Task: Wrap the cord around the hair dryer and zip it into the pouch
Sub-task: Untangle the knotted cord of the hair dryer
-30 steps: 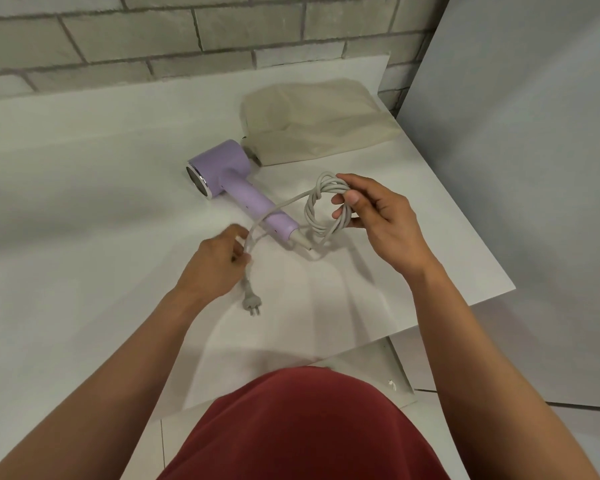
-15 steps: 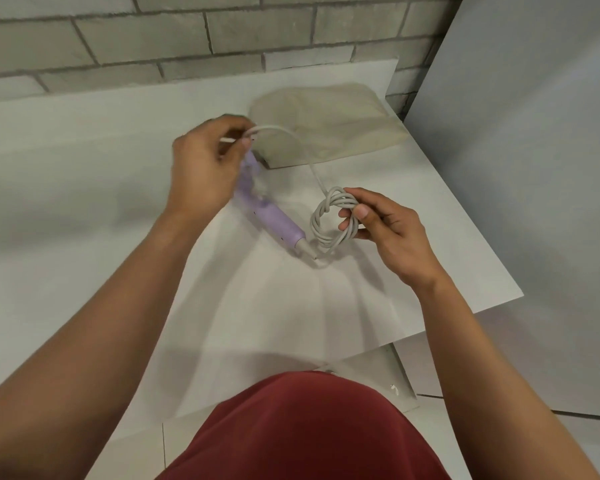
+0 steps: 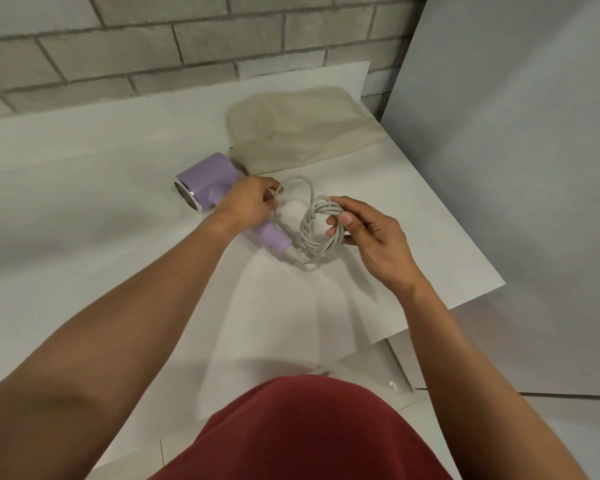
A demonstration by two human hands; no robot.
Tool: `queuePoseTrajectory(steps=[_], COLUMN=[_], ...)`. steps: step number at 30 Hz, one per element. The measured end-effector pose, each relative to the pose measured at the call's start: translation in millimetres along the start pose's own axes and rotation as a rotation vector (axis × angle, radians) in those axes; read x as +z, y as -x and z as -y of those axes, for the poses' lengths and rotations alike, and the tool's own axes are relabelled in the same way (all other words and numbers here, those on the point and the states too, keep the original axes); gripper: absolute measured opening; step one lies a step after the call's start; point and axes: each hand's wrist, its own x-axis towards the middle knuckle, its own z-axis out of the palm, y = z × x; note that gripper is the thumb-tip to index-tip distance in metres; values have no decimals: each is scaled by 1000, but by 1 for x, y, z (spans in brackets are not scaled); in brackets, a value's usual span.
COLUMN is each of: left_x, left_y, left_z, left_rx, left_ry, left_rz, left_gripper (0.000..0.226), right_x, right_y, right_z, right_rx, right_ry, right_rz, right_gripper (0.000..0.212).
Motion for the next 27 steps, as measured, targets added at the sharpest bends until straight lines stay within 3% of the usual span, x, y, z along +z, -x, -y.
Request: queuePoseTrajectory(steps=[3,5,8,13,15,18,21,27], left_x=[0,-2,-10,-21,-19,-6,1,-1], left_y=[-1,0,12,80,101,113,111,105], left_z=[-5,-8,-13,-35,-39,-44,-45,-40], left_rx=[40,31,72,133,106,58,23,-5], left_ry=[-258,-317,-91,467,615,625,604,639], left_rz=[160,170,-32,-275,-292,-206,-284,-270], left_gripper=[15,14,36,22,10,25,34,28], right_x=[2,3,4,7,9,13,18,27], right_y=[-3,-5,-7,-8,-7,-4,1,2], right_z=[2,2,4,8,11,14,16,12], right_rx=[13,20,16,8,14,19,16,-8], right_ry=[16,32,41,44,32,21,-18,62], right_rz=[1,4,0,-2,-5,-1,32,21], right_gripper=[28,27,27,29,29,30,30,31])
